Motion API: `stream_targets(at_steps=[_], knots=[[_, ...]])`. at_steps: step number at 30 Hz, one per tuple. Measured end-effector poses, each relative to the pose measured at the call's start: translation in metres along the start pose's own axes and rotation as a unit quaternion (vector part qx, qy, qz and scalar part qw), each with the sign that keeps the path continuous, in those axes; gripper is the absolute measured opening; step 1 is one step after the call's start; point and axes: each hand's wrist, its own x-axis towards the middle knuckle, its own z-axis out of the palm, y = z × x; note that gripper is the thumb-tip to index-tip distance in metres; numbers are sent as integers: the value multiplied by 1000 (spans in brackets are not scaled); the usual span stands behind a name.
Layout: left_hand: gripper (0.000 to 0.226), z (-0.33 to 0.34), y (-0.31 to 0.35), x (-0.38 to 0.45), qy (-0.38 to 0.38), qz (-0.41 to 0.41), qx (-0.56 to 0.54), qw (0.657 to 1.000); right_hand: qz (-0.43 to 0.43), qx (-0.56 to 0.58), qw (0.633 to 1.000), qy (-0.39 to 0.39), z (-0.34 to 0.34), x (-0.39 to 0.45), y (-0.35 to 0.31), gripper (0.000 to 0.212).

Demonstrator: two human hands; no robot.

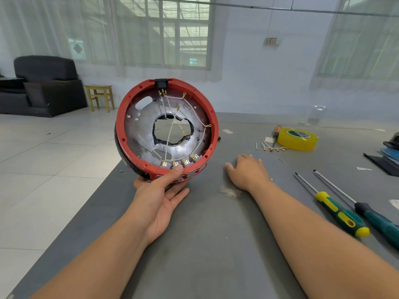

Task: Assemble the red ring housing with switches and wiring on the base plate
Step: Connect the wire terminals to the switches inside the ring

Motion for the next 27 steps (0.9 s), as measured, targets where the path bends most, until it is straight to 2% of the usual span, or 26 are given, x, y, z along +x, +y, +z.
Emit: stream_targets(at_steps=[7,15,22,27], knots=[[95,-6,-5,12,-7,9,1,1000,69,-29,997,7,-1,64,23,83],[95,-9,-10,14,-6,15,-3,1000,85,-66,994,-12,3,92,37,78],[92,-6,-7,11,1,11,2,1000,47,-63,997,0,-2,69,33,64],[90,-2,-3,5,6,9,5,1000,-27,-21,999,-3,-6,24,20,56]])
